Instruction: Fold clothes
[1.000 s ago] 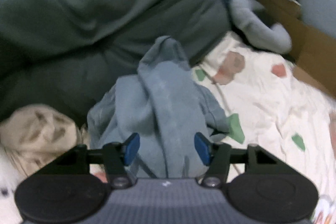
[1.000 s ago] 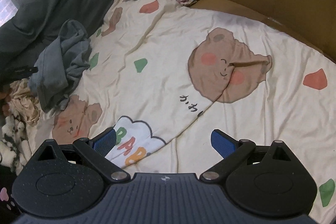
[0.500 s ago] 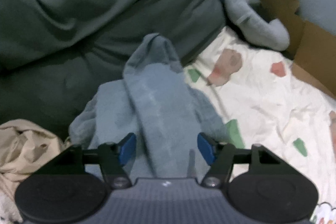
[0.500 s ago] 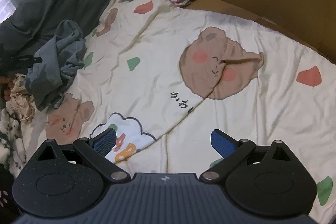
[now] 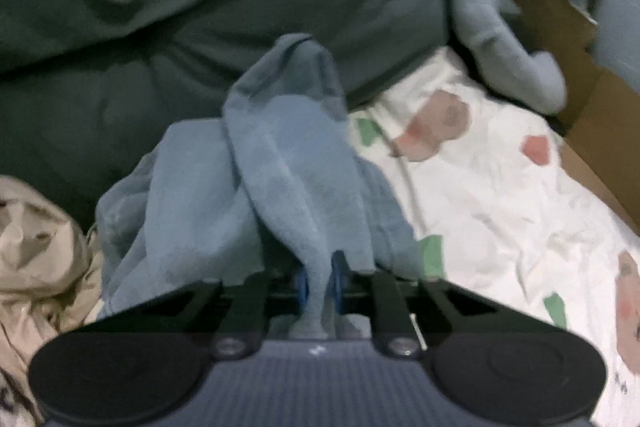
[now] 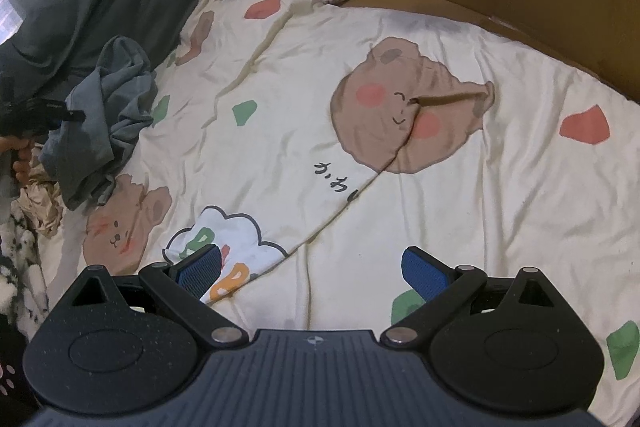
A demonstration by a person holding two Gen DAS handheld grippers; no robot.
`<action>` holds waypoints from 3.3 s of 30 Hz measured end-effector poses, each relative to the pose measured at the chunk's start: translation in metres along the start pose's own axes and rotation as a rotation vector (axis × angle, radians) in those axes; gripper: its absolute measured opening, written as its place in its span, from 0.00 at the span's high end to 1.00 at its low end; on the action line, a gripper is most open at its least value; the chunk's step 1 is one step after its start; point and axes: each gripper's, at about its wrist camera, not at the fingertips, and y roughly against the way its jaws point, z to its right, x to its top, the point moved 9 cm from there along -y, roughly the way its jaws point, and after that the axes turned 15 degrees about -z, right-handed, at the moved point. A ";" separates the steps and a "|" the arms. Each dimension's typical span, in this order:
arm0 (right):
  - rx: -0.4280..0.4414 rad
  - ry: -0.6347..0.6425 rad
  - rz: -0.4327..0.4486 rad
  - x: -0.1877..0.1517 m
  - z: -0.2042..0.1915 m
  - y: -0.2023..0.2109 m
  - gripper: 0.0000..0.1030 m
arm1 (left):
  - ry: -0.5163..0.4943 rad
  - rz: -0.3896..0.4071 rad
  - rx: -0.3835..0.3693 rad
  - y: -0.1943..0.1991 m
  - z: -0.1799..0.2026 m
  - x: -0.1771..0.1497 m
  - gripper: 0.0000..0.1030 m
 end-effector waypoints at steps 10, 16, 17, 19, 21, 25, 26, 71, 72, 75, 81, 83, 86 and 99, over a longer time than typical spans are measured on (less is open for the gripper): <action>0.011 -0.004 0.014 0.002 0.000 0.003 0.04 | -0.110 0.040 -0.168 0.039 0.073 -0.006 0.97; 0.016 -0.006 0.020 0.005 0.000 0.004 0.04 | -0.146 0.061 -0.273 0.059 0.118 -0.011 0.97; 0.016 -0.005 0.021 0.005 0.000 0.004 0.04 | -0.159 0.064 -0.295 0.064 0.127 -0.013 0.97; 0.018 -0.006 0.022 0.005 0.000 0.005 0.04 | -0.178 0.068 -0.348 0.073 0.147 -0.017 0.97; 0.021 -0.006 0.023 0.005 0.000 0.005 0.04 | -0.187 0.067 -0.407 0.082 0.168 -0.020 0.97; 0.030 0.000 0.029 0.007 -0.004 0.007 0.04 | -0.209 0.052 -0.516 0.093 0.214 -0.032 0.97; 0.033 0.002 0.031 0.008 -0.005 0.007 0.04 | -0.217 0.049 -0.539 0.095 0.225 -0.036 0.97; 0.059 -0.092 0.131 0.019 0.031 0.013 1.00 | -0.303 -0.284 -0.842 0.093 0.387 -0.136 0.85; 0.052 -0.104 0.131 0.019 0.035 0.013 1.00 | -0.289 -0.298 -0.815 0.087 0.382 -0.134 0.77; 0.037 -0.140 0.134 0.019 0.048 0.016 1.00 | -0.271 -0.303 -0.759 0.074 0.364 -0.128 0.66; -0.001 -0.194 0.131 0.010 0.075 0.020 1.00 | -0.238 -0.301 -0.611 0.047 0.307 -0.121 0.52; -0.003 -0.204 0.135 0.007 0.081 0.024 1.00 | -0.215 -0.311 -0.550 0.036 0.281 -0.120 0.52; -0.008 -0.209 0.141 0.002 0.086 0.032 1.00 | -0.172 -0.324 -0.455 0.019 0.240 -0.121 0.50; -0.036 -0.222 0.130 -0.006 0.096 0.040 1.00 | 0.171 -0.375 -0.276 -0.045 0.116 -0.151 0.39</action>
